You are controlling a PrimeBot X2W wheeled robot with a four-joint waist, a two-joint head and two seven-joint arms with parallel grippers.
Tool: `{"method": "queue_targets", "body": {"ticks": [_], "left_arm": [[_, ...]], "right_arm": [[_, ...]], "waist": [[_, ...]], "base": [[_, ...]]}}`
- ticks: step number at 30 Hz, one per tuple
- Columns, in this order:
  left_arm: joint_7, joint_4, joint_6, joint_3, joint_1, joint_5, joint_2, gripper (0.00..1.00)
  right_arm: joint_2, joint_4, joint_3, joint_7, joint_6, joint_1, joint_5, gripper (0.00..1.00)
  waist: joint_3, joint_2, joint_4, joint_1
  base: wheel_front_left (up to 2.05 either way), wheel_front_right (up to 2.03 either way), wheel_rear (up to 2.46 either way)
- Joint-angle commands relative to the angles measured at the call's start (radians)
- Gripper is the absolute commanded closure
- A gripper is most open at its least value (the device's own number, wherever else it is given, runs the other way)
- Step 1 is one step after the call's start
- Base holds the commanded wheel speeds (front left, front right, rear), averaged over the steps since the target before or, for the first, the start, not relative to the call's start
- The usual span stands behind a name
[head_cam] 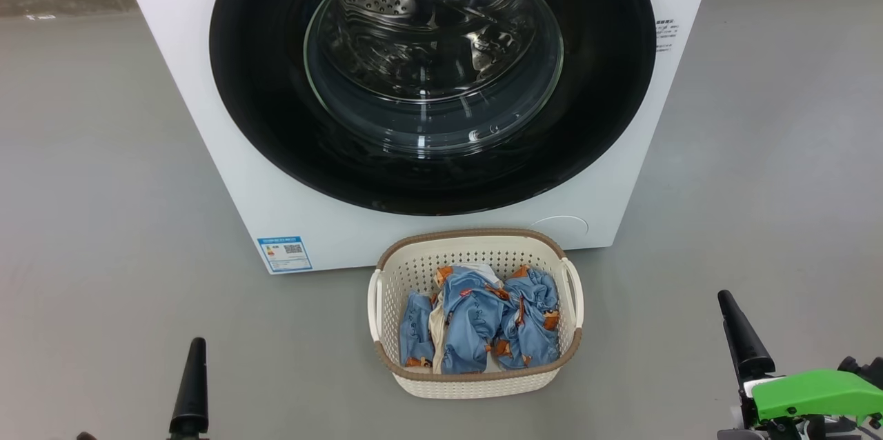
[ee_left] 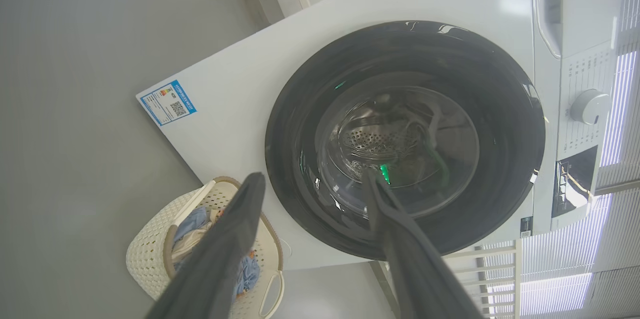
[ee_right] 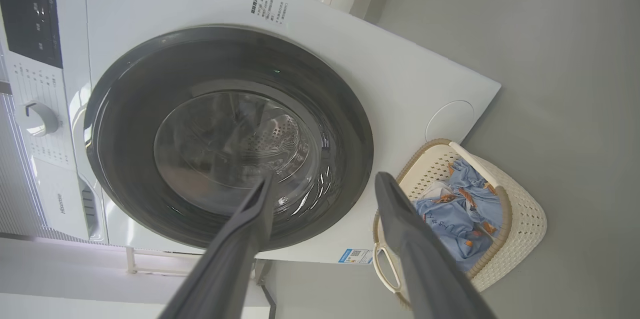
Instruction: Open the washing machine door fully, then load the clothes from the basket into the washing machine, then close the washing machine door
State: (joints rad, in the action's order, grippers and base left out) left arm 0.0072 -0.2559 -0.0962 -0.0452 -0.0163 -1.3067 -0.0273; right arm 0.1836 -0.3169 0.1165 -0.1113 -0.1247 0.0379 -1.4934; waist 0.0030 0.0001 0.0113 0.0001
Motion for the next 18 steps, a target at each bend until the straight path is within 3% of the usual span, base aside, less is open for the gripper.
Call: {"method": "queue_targets", "body": {"ticks": [1, 18], "left_arm": [[-0.010, 0.036, -0.009, -0.008, -0.038, 0.033, -0.020, 0.00], [-0.063, 0.052, -0.014, 0.007, -0.046, 0.279, -0.030, 0.00]], "right_arm": [[0.021, 0.028, 0.001, -0.011, -0.002, 0.050, 0.035, 0.00], [0.038, 0.033, 0.027, -0.039, -0.003, 0.066, 0.299, 0.00]], "waist": [[0.000, -0.0001, 0.001, -0.0001], [0.001, -0.0001, 0.010, -0.0001]], "base": [[0.00, 0.00, 0.00], [0.00, 0.00, 0.00]]}}
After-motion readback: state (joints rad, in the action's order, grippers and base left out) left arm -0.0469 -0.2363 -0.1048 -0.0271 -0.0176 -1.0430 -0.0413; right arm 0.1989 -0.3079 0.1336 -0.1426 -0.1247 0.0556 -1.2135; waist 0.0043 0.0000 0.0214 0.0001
